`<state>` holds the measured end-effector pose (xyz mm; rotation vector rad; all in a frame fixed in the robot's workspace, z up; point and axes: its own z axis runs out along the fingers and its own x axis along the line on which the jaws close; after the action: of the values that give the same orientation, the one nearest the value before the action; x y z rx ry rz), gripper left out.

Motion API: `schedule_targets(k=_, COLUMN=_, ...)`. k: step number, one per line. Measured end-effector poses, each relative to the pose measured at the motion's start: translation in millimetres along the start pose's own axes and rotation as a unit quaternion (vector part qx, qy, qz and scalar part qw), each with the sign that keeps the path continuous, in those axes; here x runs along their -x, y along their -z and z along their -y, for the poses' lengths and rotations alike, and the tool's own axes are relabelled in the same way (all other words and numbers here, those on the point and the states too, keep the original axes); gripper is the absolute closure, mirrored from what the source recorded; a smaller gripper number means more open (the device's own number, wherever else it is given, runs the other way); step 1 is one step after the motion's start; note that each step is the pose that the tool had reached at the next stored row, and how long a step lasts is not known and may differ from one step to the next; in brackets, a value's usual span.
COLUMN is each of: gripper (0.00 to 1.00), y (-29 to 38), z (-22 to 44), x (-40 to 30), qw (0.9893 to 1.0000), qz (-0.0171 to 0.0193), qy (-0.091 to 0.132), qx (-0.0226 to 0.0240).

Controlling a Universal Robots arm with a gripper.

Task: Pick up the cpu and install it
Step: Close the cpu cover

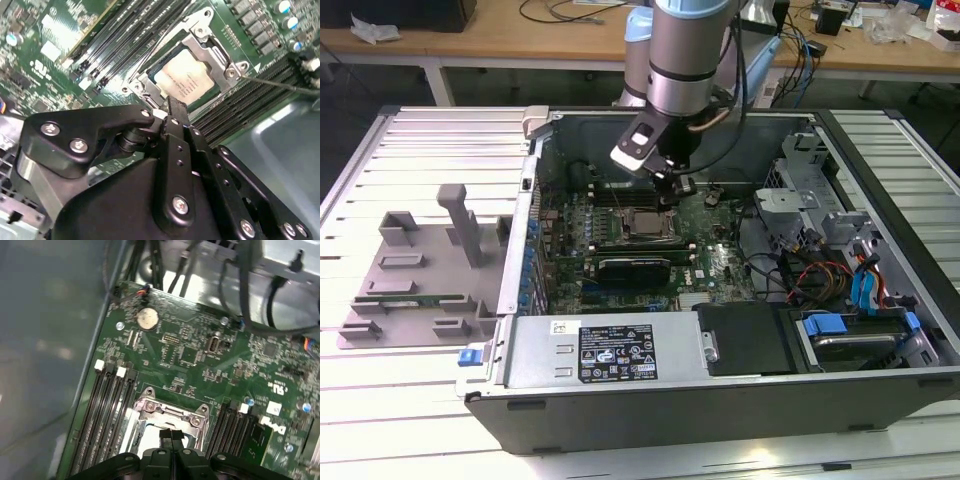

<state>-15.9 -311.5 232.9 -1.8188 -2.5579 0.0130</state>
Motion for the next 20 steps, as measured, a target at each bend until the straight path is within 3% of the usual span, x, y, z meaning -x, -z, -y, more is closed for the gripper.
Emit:
schedule_targets(k=3, gripper=0.89, y=-0.5, z=0.0, x=0.0, qw=0.9992, qz=0.0003, qy=0.039, qx=0.0001)
schedule_targets(k=6, gripper=0.89, y=-0.9, z=0.0, x=0.0, qw=0.9974, qz=0.0006, qy=0.072, qx=0.0002)
schedule_targets(k=9, gripper=0.89, y=-1.9, z=0.0, x=0.0, qw=0.9912, qz=0.0011, qy=0.132, qx=0.0003)
schedule_targets(k=10, gripper=0.89, y=-2.0, z=0.0, x=0.0, qw=0.9899, qz=0.0012, qy=0.142, qx=0.0003)
schedule_targets(k=11, gripper=0.89, y=-2.3, z=0.0, x=0.0, qw=0.9873, qz=0.0013, qy=0.159, qx=0.0004)
schedule_targets(k=13, gripper=0.89, y=-3.0, z=0.0, x=0.0, qw=0.9794, qz=0.0016, qy=0.202, qx=0.0005)
schedule_targets(k=15, gripper=0.89, y=-3.5, z=0.0, x=0.0, qw=0.9749, qz=0.0018, qy=0.223, qx=0.0006)
schedule_targets(k=16, gripper=0.89, y=-3.6, z=0.0, x=0.0, qw=0.9716, qz=0.0020, qy=0.237, qx=0.0005)
schedule_targets(k=18, gripper=0.89, y=-3.9, z=0.0, x=0.0, qw=0.9669, qz=0.0021, qy=0.255, qx=0.0006)
schedule_targets(k=19, gripper=0.89, y=-4.2, z=0.0, x=0.0, qw=0.9607, qz=0.0023, qy=0.277, qx=0.0007)
schedule_targets(k=20, gripper=0.89, y=-4.3, z=-0.1, x=0.0, qw=0.9579, qz=0.0024, qy=0.287, qx=0.0007)
